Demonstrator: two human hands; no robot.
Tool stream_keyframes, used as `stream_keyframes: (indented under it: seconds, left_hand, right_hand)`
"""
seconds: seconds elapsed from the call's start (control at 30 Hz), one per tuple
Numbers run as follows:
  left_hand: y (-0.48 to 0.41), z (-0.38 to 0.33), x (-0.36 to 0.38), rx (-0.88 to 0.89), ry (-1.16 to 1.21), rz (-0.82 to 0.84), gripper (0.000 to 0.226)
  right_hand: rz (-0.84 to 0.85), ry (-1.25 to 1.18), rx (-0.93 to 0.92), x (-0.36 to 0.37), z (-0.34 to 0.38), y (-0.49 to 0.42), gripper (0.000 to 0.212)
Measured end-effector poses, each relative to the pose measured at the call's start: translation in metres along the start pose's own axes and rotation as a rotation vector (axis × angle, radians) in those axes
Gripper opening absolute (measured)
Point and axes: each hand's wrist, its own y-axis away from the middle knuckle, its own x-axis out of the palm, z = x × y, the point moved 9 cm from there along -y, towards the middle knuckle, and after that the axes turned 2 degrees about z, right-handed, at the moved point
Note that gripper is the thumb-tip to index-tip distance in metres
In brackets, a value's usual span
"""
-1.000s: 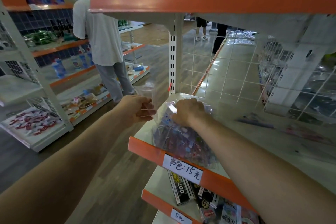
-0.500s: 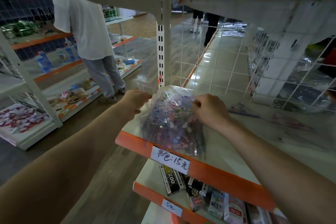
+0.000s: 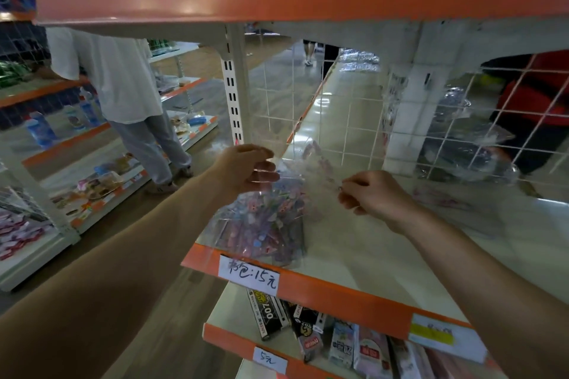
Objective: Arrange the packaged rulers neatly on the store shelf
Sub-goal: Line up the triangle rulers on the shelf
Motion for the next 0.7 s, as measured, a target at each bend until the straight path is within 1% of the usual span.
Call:
stream_keyframes:
  seconds: [0.1, 0.2, 0.33, 0.4, 0.5, 0.6, 0.7]
  left_hand:
    - [0.002, -0.004, 0.03, -0.01, 0.042, 0.091, 0.015]
    - [0.005, -0.007, 0.059, -0.026, 0.115, 0.148, 0.017]
    - [0.008, -0.008, 0.096, -0.056, 0.198, 0.151, 0.017]
    - [0.012, -0.009, 0.119, -0.072, 0.214, 0.162, 0.015]
    - [0.02, -0.013, 0.154, -0.076, 0.212, 0.194, 0.011]
    - [0.025, -0.011, 0.186, -0.095, 0.212, 0.252, 0.008]
    - [0.029, -0.003, 0.214, -0.11, 0.074, 0.303, 0.004]
  right_hand:
    - [-0.003, -0.105, 0.007, -0.018, -0.006, 0.008, 0.013]
    - [-0.007, -0.206, 0.012, -0.037, -0.013, 0.018, 0.011]
    - [-0.036, -0.34, 0.042, -0.06, -0.026, 0.03, 0.01]
    - [-0.069, -0.338, 0.05, -0.071, -0.033, 0.036, 0.011]
    - [-0.103, -0.387, 0.066, -0.084, -0.044, 0.045, 0.012]
    - [-0.078, -0.486, 0.08, -0.089, -0.053, 0.053, 0.008]
    - [-0.003, -0.494, 0.062, -0.088, -0.056, 0.061, 0.005]
